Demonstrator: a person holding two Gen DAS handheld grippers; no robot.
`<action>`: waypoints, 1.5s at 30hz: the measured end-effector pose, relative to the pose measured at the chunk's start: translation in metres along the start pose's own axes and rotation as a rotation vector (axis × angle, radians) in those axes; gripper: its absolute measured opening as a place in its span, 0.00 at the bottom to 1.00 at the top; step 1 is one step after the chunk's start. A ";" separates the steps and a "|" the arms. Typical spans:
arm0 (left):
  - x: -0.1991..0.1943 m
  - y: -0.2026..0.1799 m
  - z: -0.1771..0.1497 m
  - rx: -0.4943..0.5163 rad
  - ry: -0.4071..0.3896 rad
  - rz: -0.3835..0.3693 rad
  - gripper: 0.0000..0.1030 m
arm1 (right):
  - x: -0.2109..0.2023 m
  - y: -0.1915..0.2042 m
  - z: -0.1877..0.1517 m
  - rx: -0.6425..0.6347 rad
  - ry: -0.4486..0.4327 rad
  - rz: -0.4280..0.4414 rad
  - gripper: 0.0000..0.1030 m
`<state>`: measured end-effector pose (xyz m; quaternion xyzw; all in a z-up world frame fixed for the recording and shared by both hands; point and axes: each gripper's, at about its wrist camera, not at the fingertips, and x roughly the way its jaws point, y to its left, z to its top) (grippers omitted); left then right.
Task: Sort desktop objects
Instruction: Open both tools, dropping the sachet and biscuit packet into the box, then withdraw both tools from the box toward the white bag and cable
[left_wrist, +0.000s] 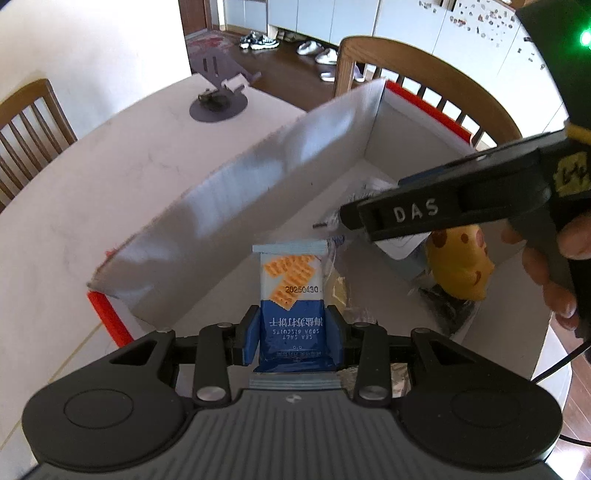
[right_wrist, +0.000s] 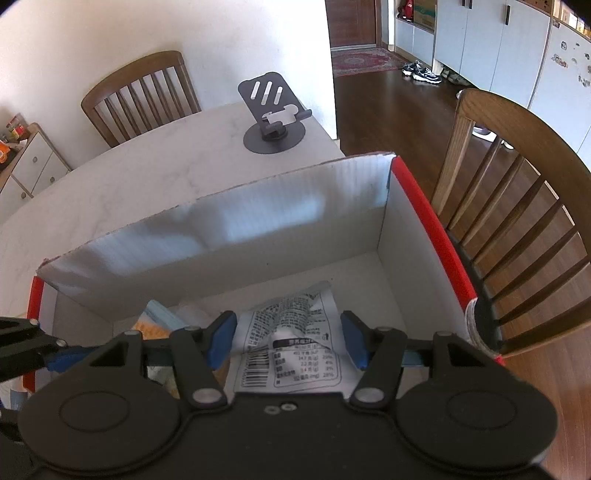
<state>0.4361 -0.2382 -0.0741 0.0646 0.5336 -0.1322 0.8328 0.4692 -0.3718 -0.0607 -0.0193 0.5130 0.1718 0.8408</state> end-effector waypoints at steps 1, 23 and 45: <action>0.001 0.000 0.000 -0.003 0.002 0.000 0.34 | 0.000 0.000 0.000 0.000 0.000 0.001 0.59; -0.024 0.004 -0.009 -0.097 -0.043 -0.090 0.67 | -0.035 0.000 -0.004 -0.011 -0.047 0.046 0.72; -0.091 0.000 -0.056 -0.189 -0.136 -0.088 0.67 | -0.101 0.025 -0.035 -0.086 -0.104 0.144 0.74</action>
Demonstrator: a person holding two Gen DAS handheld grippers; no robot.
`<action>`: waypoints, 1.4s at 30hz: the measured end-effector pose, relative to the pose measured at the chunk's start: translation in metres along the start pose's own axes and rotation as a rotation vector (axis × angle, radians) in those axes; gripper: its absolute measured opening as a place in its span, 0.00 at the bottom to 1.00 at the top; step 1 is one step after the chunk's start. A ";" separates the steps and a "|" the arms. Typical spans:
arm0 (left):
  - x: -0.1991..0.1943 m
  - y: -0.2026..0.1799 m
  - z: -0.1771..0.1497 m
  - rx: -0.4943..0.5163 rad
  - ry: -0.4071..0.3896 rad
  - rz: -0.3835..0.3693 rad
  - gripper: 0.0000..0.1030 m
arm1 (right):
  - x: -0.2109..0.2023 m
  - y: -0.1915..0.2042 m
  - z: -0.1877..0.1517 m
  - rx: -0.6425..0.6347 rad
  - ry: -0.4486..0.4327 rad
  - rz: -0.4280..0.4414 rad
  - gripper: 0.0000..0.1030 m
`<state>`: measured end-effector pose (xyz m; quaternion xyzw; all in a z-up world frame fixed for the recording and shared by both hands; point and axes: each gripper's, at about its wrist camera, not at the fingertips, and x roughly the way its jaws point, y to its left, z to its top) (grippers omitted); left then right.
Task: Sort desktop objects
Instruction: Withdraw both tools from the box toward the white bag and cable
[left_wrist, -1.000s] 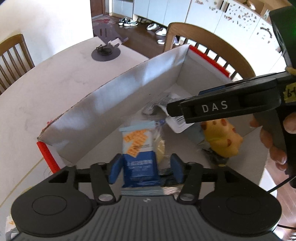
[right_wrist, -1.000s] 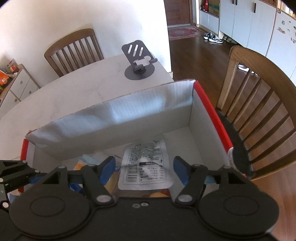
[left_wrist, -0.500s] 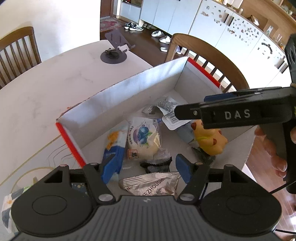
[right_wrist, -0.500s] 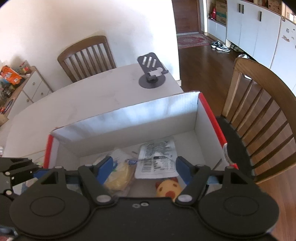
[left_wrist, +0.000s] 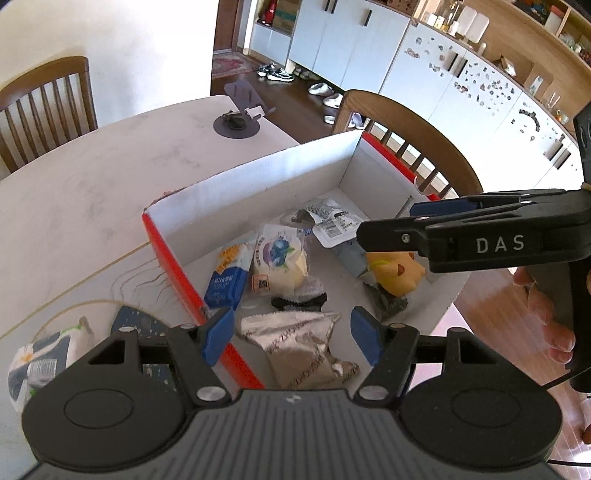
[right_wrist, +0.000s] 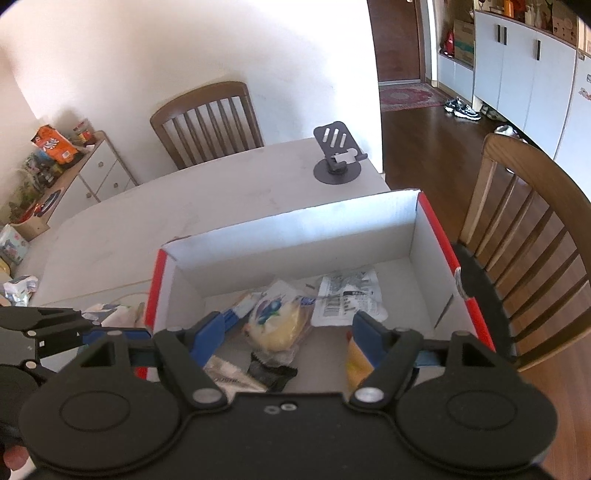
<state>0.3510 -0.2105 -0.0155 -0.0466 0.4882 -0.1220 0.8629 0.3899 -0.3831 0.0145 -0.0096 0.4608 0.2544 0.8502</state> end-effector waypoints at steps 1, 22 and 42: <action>-0.002 0.000 -0.002 0.001 -0.004 0.001 0.67 | -0.003 0.002 -0.002 -0.004 -0.004 -0.001 0.74; -0.052 0.034 -0.046 -0.029 -0.038 -0.015 0.79 | -0.033 0.041 -0.038 -0.022 -0.030 0.012 0.85; -0.075 0.111 -0.072 -0.073 -0.047 0.029 0.99 | -0.031 0.121 -0.075 -0.022 -0.007 0.073 0.86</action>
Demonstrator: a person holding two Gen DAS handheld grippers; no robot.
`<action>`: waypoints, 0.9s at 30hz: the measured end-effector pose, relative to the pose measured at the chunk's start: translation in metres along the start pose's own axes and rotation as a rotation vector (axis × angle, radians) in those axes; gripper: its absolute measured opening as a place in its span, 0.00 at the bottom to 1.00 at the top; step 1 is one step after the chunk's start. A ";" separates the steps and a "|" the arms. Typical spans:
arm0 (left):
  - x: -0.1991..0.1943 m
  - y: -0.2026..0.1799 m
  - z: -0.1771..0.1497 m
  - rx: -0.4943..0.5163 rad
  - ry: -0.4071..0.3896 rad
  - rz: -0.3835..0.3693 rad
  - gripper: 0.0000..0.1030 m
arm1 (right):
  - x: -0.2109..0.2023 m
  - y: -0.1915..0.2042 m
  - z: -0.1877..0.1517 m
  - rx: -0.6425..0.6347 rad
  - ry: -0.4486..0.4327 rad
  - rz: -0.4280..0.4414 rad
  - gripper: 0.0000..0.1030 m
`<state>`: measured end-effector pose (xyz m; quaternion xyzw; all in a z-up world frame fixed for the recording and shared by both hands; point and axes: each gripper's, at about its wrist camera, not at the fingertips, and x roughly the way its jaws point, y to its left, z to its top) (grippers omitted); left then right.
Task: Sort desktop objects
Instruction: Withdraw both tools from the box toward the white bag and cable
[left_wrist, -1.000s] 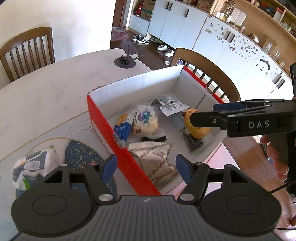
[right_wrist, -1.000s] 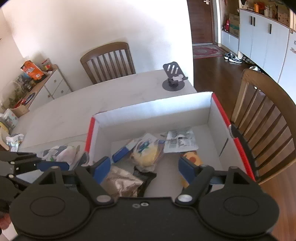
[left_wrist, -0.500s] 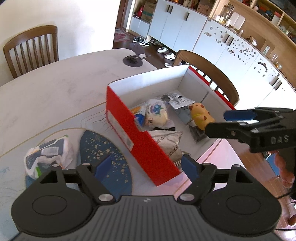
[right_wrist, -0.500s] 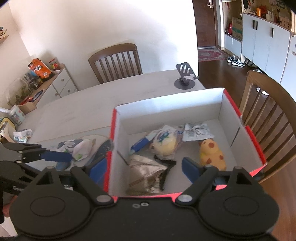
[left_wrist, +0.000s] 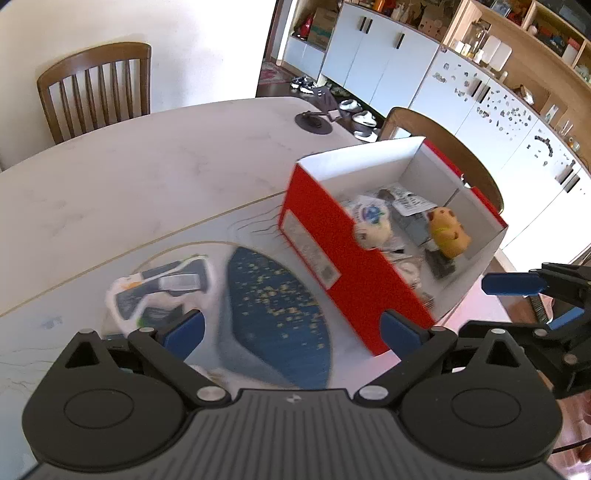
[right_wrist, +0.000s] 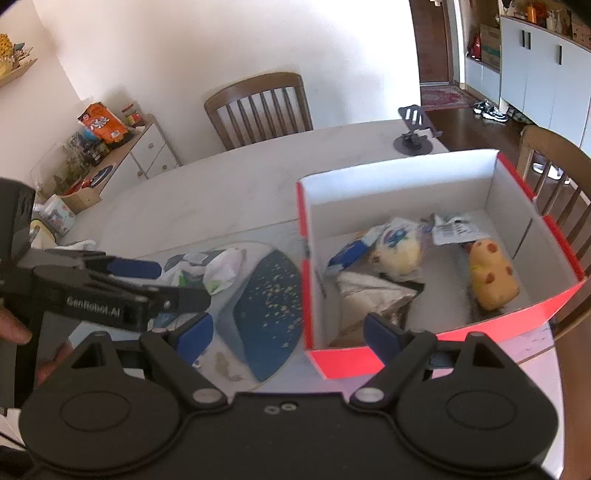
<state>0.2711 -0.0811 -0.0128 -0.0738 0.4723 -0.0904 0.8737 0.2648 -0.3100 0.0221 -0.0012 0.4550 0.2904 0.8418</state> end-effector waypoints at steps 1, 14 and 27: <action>-0.001 0.005 -0.001 0.005 0.001 0.004 0.99 | 0.001 0.004 -0.002 0.000 0.002 0.000 0.86; 0.006 0.063 -0.008 0.034 0.027 0.029 0.99 | 0.036 0.047 -0.022 -0.020 0.042 -0.005 0.86; 0.037 0.095 -0.009 0.176 0.069 0.005 0.99 | 0.091 0.091 -0.040 -0.006 0.127 0.017 0.86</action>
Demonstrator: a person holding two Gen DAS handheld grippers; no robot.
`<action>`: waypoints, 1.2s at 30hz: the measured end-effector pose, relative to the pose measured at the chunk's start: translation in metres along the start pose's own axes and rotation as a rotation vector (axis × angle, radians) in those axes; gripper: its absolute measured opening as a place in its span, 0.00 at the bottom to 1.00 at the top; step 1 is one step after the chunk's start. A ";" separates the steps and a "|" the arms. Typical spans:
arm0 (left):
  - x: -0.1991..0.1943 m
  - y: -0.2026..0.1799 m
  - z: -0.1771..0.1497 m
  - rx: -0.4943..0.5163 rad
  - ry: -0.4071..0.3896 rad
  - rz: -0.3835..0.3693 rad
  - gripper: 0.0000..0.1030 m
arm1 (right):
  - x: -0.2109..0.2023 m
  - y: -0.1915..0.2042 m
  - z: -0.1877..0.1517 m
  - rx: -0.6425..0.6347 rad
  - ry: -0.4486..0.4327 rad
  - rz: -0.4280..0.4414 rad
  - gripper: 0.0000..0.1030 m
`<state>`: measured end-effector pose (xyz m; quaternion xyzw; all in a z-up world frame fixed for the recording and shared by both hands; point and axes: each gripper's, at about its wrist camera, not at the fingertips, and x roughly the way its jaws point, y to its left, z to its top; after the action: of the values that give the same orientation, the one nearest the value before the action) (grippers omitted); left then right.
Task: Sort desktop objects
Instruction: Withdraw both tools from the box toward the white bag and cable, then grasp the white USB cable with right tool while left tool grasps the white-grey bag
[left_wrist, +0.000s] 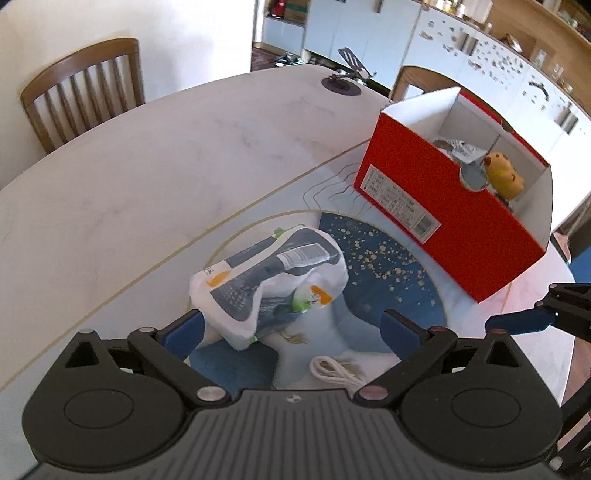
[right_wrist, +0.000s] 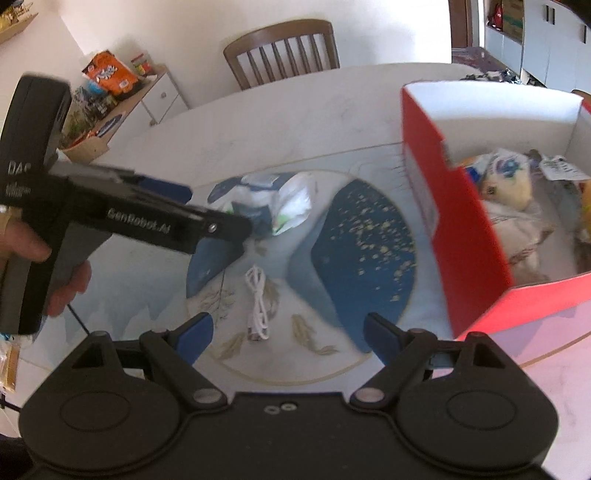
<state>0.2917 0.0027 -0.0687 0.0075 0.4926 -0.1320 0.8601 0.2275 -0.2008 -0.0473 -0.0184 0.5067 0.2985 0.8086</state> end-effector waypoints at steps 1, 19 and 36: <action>0.003 0.001 0.000 0.018 0.003 -0.008 0.99 | 0.003 0.002 -0.001 -0.003 0.005 -0.004 0.86; 0.034 0.000 0.004 0.394 -0.030 -0.042 0.99 | 0.054 0.028 -0.003 -0.071 0.076 -0.026 0.85; 0.051 -0.008 -0.016 0.584 -0.065 0.009 0.85 | 0.076 0.053 -0.005 -0.192 0.088 -0.055 0.65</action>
<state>0.3006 -0.0136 -0.1195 0.2527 0.4061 -0.2644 0.8375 0.2206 -0.1238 -0.0982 -0.1227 0.5100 0.3224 0.7880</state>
